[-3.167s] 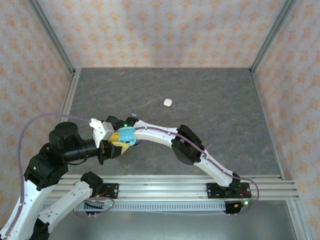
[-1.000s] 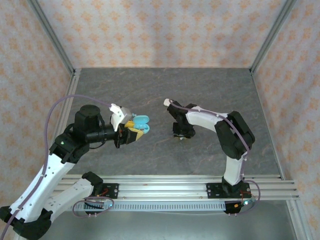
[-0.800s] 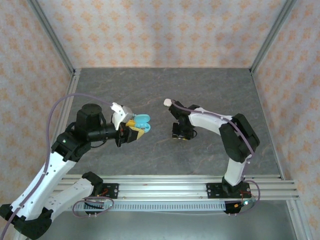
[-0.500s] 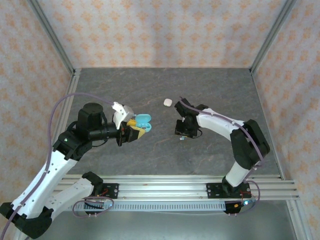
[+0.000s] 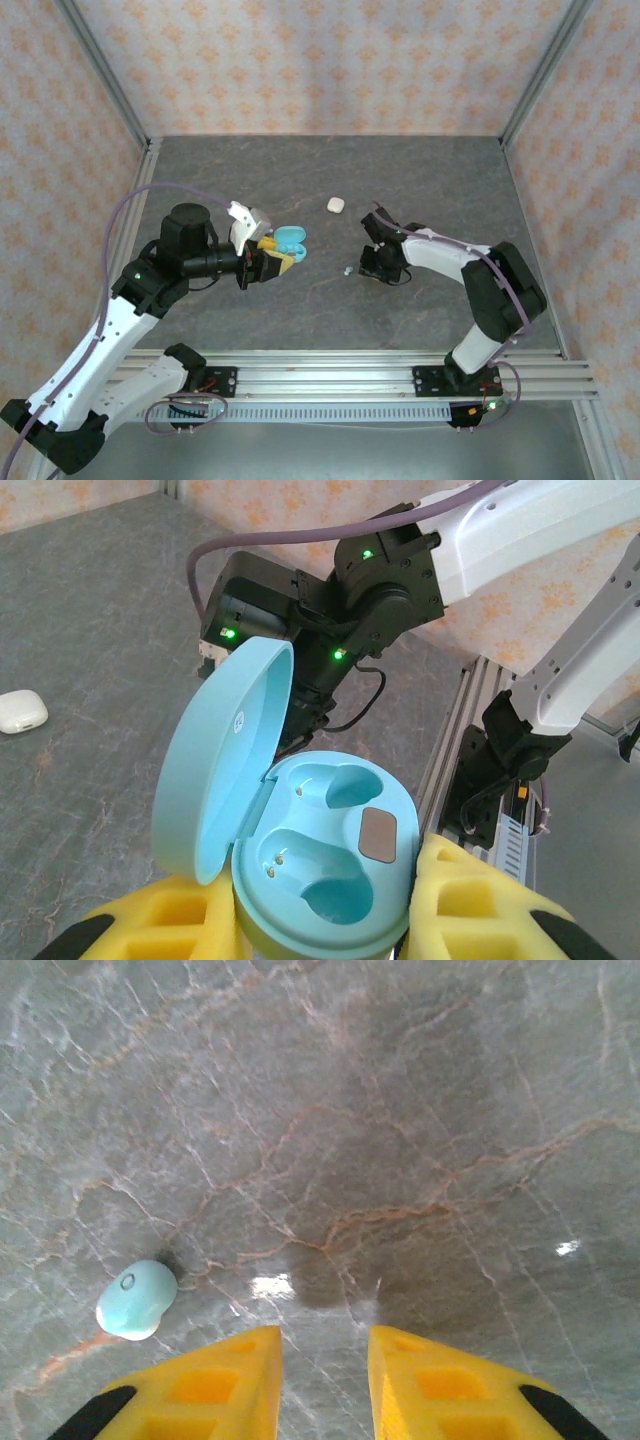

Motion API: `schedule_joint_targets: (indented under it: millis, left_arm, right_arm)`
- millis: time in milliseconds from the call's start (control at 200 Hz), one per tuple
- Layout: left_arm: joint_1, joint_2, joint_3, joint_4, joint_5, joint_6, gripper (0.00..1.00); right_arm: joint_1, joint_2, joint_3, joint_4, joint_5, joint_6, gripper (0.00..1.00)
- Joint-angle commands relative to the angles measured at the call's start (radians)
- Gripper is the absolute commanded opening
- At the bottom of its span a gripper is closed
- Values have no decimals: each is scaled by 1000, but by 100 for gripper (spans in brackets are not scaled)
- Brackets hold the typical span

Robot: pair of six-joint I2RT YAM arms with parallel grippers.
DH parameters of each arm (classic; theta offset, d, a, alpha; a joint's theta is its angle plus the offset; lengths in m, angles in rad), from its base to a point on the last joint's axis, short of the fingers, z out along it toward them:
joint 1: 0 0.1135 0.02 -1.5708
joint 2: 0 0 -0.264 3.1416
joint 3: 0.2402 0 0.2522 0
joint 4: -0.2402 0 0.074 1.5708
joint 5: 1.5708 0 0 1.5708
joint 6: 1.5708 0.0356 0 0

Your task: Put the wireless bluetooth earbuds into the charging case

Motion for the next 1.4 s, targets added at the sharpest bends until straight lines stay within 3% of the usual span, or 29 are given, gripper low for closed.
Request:
schedule_joint_targets:
  millis: [0, 410, 600, 961, 1391]
  left_arm:
    - [7, -8, -13, 35, 28, -11, 19]
    - [8, -11, -17, 29, 19, -3, 19]
    - [7, -12, -24, 29, 16, -4, 19]
    - [8, -18, -37, 16, 13, 17, 19]
    - [8, -31, -59, 22, 22, 25, 19]
  right_arm:
    - [-1, -23, -8, 38, 6, 21, 29]
    - [21, -98, 22, 14, 24, 52, 28]
    - [67, 5, 173, -162, 77, 41, 29]
    - [139, 164, 306, -176, 72, 104, 33]
    - [152, 246, 395, -258, 133, 87, 34]
